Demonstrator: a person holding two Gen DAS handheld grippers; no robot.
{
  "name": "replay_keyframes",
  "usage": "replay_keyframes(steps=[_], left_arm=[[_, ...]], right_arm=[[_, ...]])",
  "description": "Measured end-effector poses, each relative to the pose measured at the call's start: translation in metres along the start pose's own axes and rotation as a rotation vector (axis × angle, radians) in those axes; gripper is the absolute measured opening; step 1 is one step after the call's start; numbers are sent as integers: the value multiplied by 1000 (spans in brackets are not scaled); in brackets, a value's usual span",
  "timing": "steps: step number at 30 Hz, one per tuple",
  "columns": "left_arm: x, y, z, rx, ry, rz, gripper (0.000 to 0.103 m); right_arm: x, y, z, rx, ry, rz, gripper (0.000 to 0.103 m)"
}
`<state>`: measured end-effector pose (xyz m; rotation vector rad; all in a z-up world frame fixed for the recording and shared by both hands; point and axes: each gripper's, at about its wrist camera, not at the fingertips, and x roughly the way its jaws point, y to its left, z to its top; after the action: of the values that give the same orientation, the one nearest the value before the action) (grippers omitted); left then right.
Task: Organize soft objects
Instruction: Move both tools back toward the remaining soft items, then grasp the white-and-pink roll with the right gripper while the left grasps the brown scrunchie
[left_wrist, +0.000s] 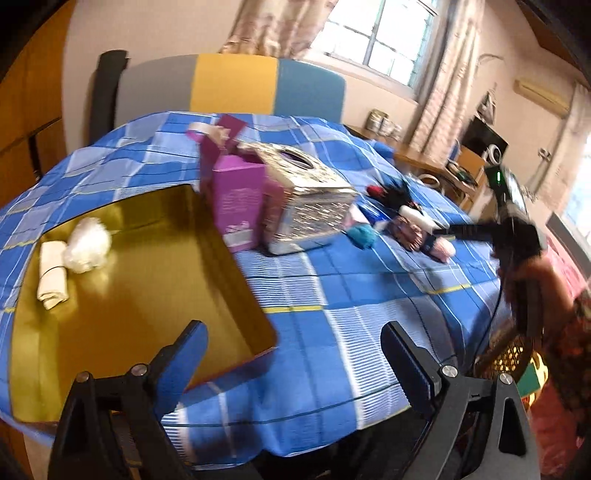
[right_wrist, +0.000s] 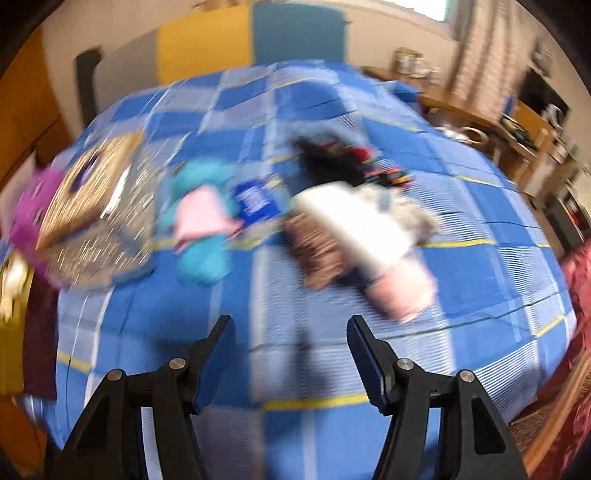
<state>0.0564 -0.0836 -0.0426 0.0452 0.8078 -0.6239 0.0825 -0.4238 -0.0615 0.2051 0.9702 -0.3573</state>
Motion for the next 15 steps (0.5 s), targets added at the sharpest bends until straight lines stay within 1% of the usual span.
replay_keyframes(steps=[3, 4, 5, 6, 7, 10, 12, 13, 15], left_arm=[[11, -16, 2, 27, 27, -13, 95], [15, -20, 2, 33, 40, -15, 95], [18, -23, 2, 37, 50, -20, 95], [20, -27, 2, 44, 60, -24, 95], [23, -32, 3, 64, 68, -20, 95], [24, -37, 2, 98, 76, -3, 95], [25, -37, 1, 104, 83, 4, 95], [27, -37, 1, 105, 88, 6, 95], [31, -37, 1, 105, 96, 14, 95]], right_arm=[[-8, -30, 19, 55, -58, 13, 64], [-9, -36, 24, 61, -73, 14, 67], [-8, -42, 29, 63, -89, 16, 72], [-5, -49, 36, 62, -100, 26, 74], [-1, -53, 42, 64, -101, 34, 75], [25, -64, 62, 79, -83, 74, 76], [42, -66, 68, 86, -51, 91, 76], [49, -66, 68, 90, -41, 86, 75], [61, -65, 69, 81, -35, 88, 75]])
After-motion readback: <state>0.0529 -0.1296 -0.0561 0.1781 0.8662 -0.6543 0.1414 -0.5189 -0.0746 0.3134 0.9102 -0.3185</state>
